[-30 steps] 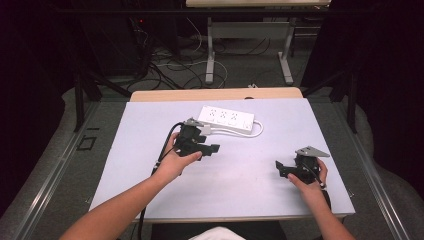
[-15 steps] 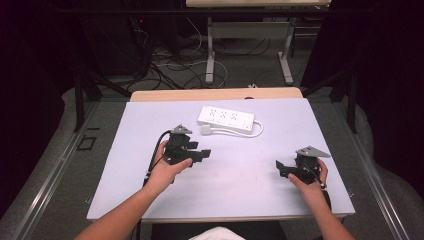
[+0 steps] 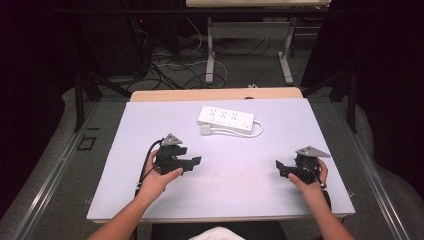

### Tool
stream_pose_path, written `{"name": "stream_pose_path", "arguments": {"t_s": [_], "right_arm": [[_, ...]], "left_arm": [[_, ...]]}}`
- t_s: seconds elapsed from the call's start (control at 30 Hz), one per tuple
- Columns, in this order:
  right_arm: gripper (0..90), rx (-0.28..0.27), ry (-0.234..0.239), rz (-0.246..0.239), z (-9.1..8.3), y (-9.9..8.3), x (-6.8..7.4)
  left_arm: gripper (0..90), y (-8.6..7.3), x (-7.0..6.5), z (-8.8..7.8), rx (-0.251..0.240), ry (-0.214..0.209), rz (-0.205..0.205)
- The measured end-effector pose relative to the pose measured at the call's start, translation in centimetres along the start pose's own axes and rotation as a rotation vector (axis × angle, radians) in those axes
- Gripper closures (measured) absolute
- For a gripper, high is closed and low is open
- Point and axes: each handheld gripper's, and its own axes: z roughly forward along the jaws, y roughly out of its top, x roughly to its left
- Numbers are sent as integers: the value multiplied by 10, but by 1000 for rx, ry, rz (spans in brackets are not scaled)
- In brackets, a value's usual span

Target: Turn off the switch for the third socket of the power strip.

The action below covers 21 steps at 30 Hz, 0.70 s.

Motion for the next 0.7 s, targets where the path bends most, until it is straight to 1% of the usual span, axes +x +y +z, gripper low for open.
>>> {"name": "stream_pose_path", "arguments": {"t_s": [0.07, 0.13, 0.17, 0.2, 0.23, 0.27, 0.3, 0.37, 0.4, 0.43, 0.47, 0.5, 0.53, 0.57, 0.6, 0.63, 0.7], "right_arm": [[102, -2, 5, 2, 0, 0, 0], [101, -1, 1, 3, 0, 0, 0], [101, -2, 3, 0, 0, 0, 0], [101, -3, 3, 0, 0, 0, 0], [101, -2, 4, 1, 0, 0, 0], [101, -2, 4, 1, 0, 0, 0], [101, -3, 4, -1, 0, 0, 0], [101, -2, 4, 2, 0, 0, 0], [102, -1, 3, 1, 0, 0, 1], [101, -2, 6, 2, 0, 0, 1], [102, -3, 7, 2, 0, 0, 1], [102, -4, 6, 1, 0, 0, 1], [101, -4, 8, 3, 0, 0, 1], [102, -4, 7, 3, 0, 0, 1], [101, -4, 6, 4, 0, 0, 1], [102, -4, 5, 2, 0, 0, 1], [101, -3, 5, 1, 0, 0, 1]], "left_arm": [[287, -4, 2, 0, 0, 0, -12], [281, -8, 4, 0, 1, -1, -36], [275, -10, 5, 1, -10, 5, -35], [271, -12, 7, -1, 6, 2, -36], [265, -13, 7, 0, -4, 5, -43], [256, -15, 8, 0, -2, 5, -55], [248, -16, 9, -1, 7, 6, -52], [233, -18, 9, -1, 2, 11, -60], [224, -19, 11, -2, 8, 7, -48], [217, -20, 10, -2, 0, 20, -56], [213, -20, 11, -3, 8, 12, -57], [209, -22, 12, -3, 5, 22, -51], [202, -23, 12, -4, 8, 18, -62], [196, -24, 13, -4, 5, 22, -64], [192, -25, 14, -5, 17, 23, -48], [188, -27, 14, -5, 8, 26, -66], [183, -29, 16, -6, 8, 31, -59]]}}
